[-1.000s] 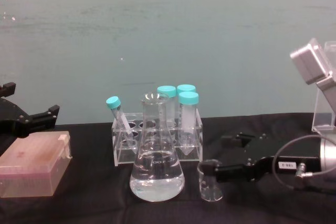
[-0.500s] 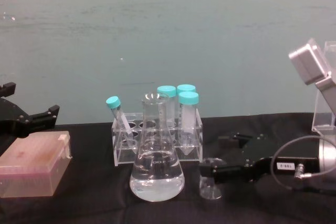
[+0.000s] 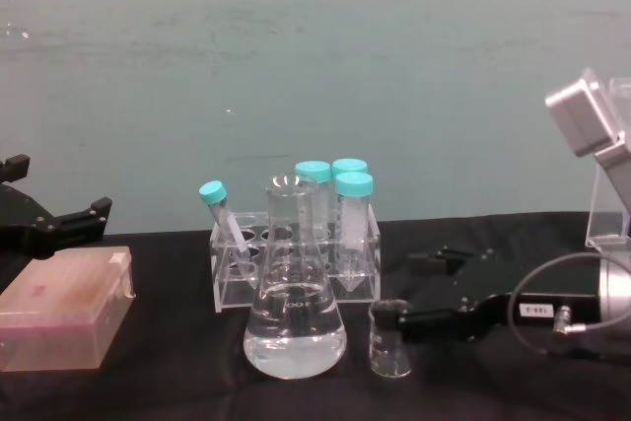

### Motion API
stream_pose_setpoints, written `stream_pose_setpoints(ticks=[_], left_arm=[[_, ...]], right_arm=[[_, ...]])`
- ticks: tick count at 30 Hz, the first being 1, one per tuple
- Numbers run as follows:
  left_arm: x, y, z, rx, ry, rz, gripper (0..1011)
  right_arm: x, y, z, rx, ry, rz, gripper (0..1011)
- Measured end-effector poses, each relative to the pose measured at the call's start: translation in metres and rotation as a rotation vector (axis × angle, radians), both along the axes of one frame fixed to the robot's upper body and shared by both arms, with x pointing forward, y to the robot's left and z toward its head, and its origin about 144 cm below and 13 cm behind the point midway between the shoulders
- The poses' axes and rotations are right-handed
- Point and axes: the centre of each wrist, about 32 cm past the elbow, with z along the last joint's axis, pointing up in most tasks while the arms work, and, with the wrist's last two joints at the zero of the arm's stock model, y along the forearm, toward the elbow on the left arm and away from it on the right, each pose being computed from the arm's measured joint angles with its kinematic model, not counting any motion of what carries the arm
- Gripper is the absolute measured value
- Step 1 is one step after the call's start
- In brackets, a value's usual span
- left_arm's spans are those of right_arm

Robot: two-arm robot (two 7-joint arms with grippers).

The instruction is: Place the experimental apparatus aside using one hand.

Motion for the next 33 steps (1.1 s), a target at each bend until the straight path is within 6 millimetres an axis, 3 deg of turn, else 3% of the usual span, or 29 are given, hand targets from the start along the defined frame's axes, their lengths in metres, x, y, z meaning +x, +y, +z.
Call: stream_pose_setpoints(ticks=[33], left_arm=[[0.0000,0.0000,0.0000,0.000,0.000,0.000,1000]], right_arm=[[0.0046,0.0062,-0.0062,-0.031,0.041,0.059,1003]])
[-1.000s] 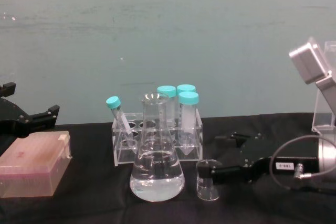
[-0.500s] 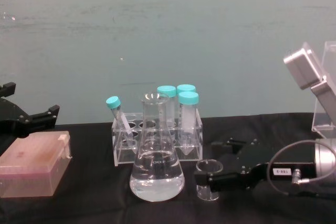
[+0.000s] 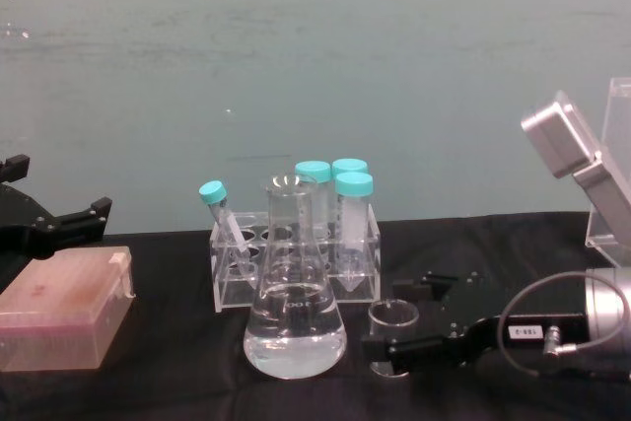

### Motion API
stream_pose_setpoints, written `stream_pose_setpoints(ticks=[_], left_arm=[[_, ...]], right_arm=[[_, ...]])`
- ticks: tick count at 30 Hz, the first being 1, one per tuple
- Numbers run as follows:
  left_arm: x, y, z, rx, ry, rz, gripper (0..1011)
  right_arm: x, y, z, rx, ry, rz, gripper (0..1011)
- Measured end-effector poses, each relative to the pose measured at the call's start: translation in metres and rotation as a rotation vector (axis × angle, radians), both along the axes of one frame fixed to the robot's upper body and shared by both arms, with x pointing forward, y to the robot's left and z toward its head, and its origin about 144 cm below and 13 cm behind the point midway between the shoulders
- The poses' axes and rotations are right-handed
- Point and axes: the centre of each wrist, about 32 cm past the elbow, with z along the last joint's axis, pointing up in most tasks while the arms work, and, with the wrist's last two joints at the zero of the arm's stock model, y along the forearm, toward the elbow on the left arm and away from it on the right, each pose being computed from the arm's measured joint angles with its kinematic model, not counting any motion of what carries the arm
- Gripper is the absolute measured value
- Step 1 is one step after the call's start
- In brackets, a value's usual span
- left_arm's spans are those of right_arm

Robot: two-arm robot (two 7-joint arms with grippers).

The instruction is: Place the experimental apparatus aside using one hand.

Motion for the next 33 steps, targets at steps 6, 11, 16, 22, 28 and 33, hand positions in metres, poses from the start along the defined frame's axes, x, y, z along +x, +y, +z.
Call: stream_pose_setpoints(ticks=[6,11,16,22,28,33], left_arm=[[0.0000,0.0000,0.0000,0.000,0.000,0.000,1000],[0.0000,0.0000,0.0000,0.000,0.000,0.000,1000],[0.0000,0.0000,0.0000,0.000,0.000,0.000,1000],[0.0000,0.0000,0.0000,0.000,0.000,0.000,1000],[0.0000,0.0000,0.0000,0.000,0.000,0.000,1000],[0.0000,0.0000,0.0000,0.000,0.000,0.000,1000]], right_arm=[[0.0015,0.0003,0.0000,-0.002,0.003,-0.001,1003],[0.0026,0.0012,-0.0003,-0.004,0.005,-0.002,1003],[0.0034,0.0009,-0.0013,-0.007,0.010,-0.006,1003],[0.0040,0.0007,-0.0014,-0.010,0.011,-0.010,1003],[0.0043,0.0002,-0.0009,-0.010,0.014,-0.017,1003],[0.0042,0.0002,-0.0009,-0.010,0.013,-0.017,1003]])
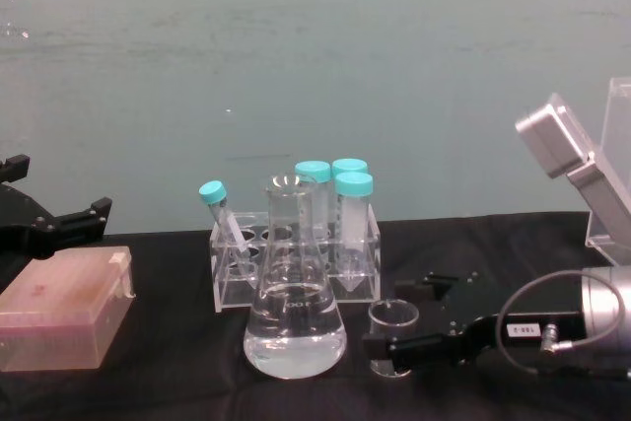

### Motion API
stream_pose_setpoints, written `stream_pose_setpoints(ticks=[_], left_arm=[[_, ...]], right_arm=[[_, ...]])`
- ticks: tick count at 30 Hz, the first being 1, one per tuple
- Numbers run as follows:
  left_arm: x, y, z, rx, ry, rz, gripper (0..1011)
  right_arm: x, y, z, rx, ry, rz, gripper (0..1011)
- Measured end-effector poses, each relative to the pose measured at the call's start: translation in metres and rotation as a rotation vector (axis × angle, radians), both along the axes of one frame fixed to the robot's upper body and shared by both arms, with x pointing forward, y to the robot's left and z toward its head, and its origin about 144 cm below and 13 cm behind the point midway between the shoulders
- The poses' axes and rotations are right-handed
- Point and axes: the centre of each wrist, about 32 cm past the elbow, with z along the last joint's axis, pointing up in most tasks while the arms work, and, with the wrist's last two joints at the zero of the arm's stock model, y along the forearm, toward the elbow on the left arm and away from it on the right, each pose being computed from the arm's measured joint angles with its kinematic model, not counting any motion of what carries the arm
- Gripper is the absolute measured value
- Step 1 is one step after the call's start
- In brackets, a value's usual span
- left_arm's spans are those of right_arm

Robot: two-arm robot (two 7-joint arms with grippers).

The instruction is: Place the experimental apparatus aside using one hand.

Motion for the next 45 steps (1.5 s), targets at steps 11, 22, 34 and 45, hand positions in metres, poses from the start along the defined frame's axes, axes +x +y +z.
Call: stream_pose_setpoints(ticks=[11,22,34,45], left_arm=[[0.0000,0.0000,0.0000,0.000,0.000,0.000,1000],[0.0000,0.0000,0.0000,0.000,0.000,0.000,1000],[0.0000,0.0000,0.0000,0.000,0.000,0.000,1000],[0.0000,0.0000,0.0000,0.000,0.000,0.000,1000]], right_arm=[[-0.0002,0.0003,-0.0002,0.001,0.000,0.000,1003],[-0.0003,0.0003,-0.0002,0.001,-0.001,0.001,876],[-0.0003,0.0003,-0.0003,0.001,-0.001,0.001,522],[-0.0003,0.0003,-0.0003,0.001,-0.001,0.001,509]])
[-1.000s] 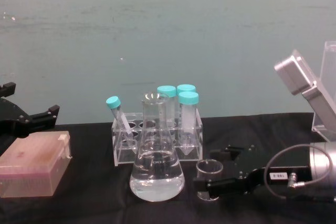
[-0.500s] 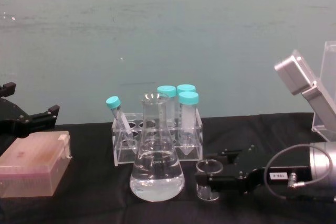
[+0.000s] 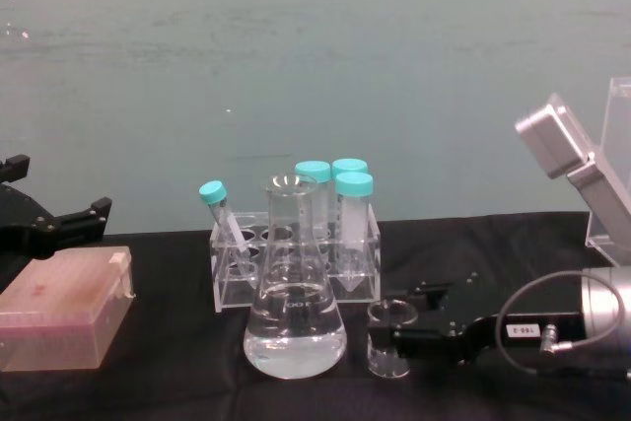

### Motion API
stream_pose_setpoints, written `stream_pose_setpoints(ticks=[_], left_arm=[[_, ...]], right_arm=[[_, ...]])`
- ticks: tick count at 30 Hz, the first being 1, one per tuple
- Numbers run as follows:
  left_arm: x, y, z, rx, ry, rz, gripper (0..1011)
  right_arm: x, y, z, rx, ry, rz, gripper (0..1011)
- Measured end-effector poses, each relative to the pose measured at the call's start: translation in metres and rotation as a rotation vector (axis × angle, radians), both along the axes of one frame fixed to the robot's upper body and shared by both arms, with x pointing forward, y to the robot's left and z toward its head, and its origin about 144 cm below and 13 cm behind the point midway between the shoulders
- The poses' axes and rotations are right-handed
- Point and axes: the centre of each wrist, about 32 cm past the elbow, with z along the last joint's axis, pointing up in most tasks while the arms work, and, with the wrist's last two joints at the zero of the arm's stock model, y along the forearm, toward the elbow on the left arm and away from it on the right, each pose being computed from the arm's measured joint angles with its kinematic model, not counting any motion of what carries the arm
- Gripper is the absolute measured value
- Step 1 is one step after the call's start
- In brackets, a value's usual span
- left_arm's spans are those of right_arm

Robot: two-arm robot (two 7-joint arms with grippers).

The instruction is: Place the experimental apparatus aside using one hand.

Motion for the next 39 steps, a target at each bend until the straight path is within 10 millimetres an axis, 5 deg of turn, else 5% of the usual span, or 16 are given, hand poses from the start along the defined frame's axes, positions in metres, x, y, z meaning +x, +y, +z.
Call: stream_pose_setpoints(ticks=[23,39], left_arm=[[0.000,0.000,0.000,0.000,0.000,0.000,1000],[0.000,0.000,0.000,0.000,0.000,0.000,1000]], right_arm=[[0.004,-0.007,0.006,-0.004,-0.017,-0.056,508],[0.014,-0.017,0.015,0.005,-0.060,-0.258,508]])
